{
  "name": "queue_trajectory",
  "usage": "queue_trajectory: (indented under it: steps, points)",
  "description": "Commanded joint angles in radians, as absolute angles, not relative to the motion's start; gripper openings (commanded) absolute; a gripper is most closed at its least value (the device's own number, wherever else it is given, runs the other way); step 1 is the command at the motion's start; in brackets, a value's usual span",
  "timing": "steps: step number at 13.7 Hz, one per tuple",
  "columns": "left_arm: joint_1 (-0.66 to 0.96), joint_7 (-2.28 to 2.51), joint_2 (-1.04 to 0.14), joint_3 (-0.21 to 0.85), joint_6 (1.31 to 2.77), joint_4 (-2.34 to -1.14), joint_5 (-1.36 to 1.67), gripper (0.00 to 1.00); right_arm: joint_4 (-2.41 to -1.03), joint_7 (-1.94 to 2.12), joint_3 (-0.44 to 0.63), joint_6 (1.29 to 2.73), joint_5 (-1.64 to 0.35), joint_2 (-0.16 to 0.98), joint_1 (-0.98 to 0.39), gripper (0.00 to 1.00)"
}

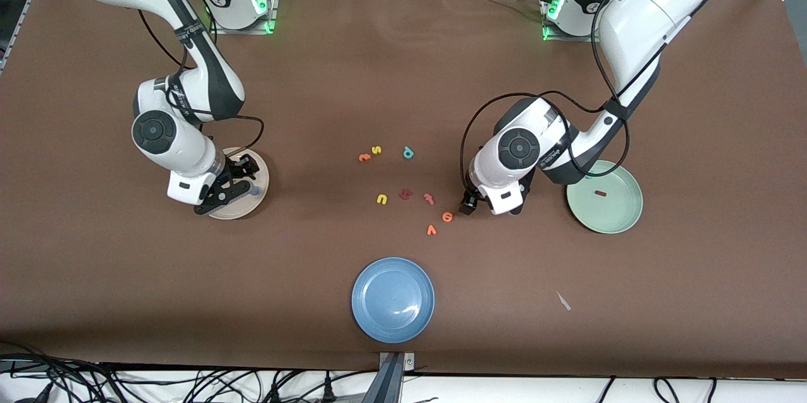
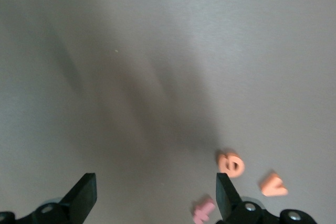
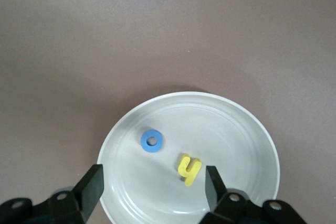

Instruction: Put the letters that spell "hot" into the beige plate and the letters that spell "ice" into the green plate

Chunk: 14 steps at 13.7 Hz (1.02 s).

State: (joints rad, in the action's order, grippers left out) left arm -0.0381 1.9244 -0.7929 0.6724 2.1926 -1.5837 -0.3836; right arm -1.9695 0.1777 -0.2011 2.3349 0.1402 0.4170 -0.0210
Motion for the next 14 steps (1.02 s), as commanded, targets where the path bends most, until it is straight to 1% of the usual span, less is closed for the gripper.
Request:
queue_trajectory:
  steps: [1, 3, 4, 5, 7, 9, 10, 11, 13, 14]
  points:
    - [0.001, 1.921, -0.824, 0.634, 2.200, -1.519, -0.388, 1.00, -1.988, -0.019, -0.270, 2.318, 0.126, 0.399, -0.023, 0.86]
    - [0.082, 1.921, -0.851, 0.579, 2.220, -1.465, -0.400, 1.00, -1.988, -0.237, -0.336, 2.322, 0.130, 0.414, -0.025, 0.86]
    - [0.103, 1.919, -0.856, 0.549, 2.223, -1.459, -0.400, 1.00, -1.985, -0.320, -0.362, 2.324, 0.133, 0.420, -0.028, 0.86]
    - [0.112, 1.910, -0.865, 0.545, 2.247, -1.456, -0.400, 1.00, -1.982, -0.365, -0.380, 2.327, 0.133, 0.426, -0.035, 0.86]
    - [0.114, 1.905, -0.873, 0.543, 2.256, -1.454, -0.399, 1.00, -1.983, -0.449, -0.380, 2.344, 0.133, 0.436, -0.080, 0.86]
    - [0.124, 1.893, -0.922, 0.543, 2.261, -1.437, -0.400, 1.00, -1.980, -0.572, -0.380, 2.364, 0.146, 0.449, -0.130, 0.86]
    - [0.135, 1.863, -0.966, 0.540, 2.263, -1.399, -0.400, 1.00, -1.980, -0.627, -0.380, 2.381, 0.149, 0.459, -0.156, 0.86]
    - [0.129, 1.847, -0.972, 0.534, 2.254, -1.375, -0.388, 1.00, -1.980, -0.687, -0.380, 2.393, 0.150, 0.468, -0.173, 0.86]
    - [0.123, 1.851, -0.965, 0.535, 2.250, -1.367, -0.362, 0.99, -1.979, -0.818, -0.380, 2.437, 0.179, 0.497, -0.219, 0.86]
    - [0.129, 1.853, -0.968, 0.532, 2.250, -1.365, -0.351, 0.96, -1.977, -0.887, -0.380, 2.468, 0.219, 0.518, -0.241, 0.86]
